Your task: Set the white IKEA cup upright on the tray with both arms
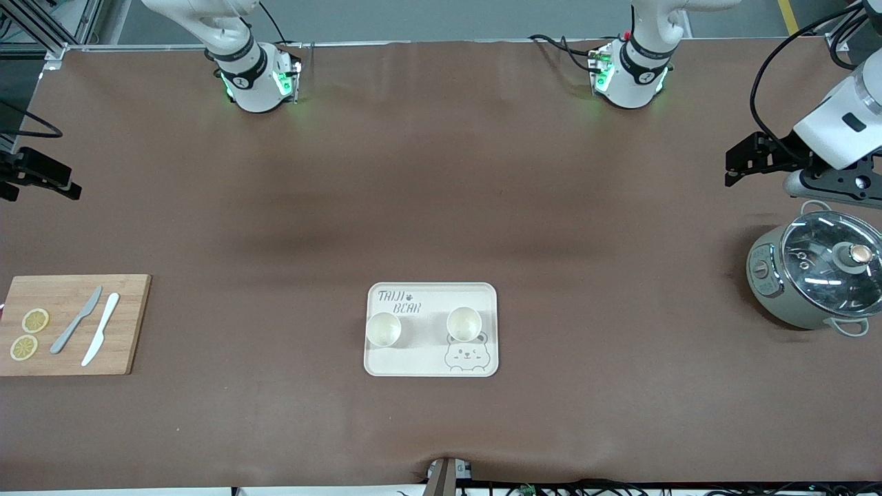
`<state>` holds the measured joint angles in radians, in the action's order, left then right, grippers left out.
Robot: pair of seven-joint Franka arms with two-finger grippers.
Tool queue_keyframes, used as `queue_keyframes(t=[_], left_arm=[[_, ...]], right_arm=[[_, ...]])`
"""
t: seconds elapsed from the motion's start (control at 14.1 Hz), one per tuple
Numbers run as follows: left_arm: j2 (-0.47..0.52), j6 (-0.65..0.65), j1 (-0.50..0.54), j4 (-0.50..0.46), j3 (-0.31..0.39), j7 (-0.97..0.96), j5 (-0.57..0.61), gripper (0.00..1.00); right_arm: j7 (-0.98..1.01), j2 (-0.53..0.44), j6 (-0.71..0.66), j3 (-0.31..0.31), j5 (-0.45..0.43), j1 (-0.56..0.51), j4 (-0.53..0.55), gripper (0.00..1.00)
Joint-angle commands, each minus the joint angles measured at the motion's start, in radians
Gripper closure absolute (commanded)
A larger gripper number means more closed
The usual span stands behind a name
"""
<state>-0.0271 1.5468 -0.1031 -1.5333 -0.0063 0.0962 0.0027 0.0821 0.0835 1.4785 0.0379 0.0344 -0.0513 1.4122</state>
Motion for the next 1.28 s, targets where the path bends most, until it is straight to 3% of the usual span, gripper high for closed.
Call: queue_keyframes(t=[0.0, 0.64, 0.92, 1.21], left_arm=[[-0.008, -0.024, 0.008, 0.025, -0.001, 0.017, -0.017, 0.0], [-0.011, -0.024, 0.006, 0.024, -0.001, 0.016, -0.017, 0.0], [-0.013, -0.022, 0.006, 0.024, -0.001, 0.013, -0.015, 0.0], [-0.016, -0.024, 0.008, 0.024, -0.001, 0.016, -0.015, 0.0]], right_arm=[[0.007, 0.009, -0.014, 0.004, -0.004, 0.008, -0.024, 0.0], [0.008, 0.007, -0.006, 0.004, -0.004, 0.008, -0.021, 0.0], [0.002, -0.021, 0.069, 0.004, -0.004, 0.008, 0.05, 0.0], [0.001, -0.021, 0.071, 0.004, -0.004, 0.01, 0.051, 0.0]])
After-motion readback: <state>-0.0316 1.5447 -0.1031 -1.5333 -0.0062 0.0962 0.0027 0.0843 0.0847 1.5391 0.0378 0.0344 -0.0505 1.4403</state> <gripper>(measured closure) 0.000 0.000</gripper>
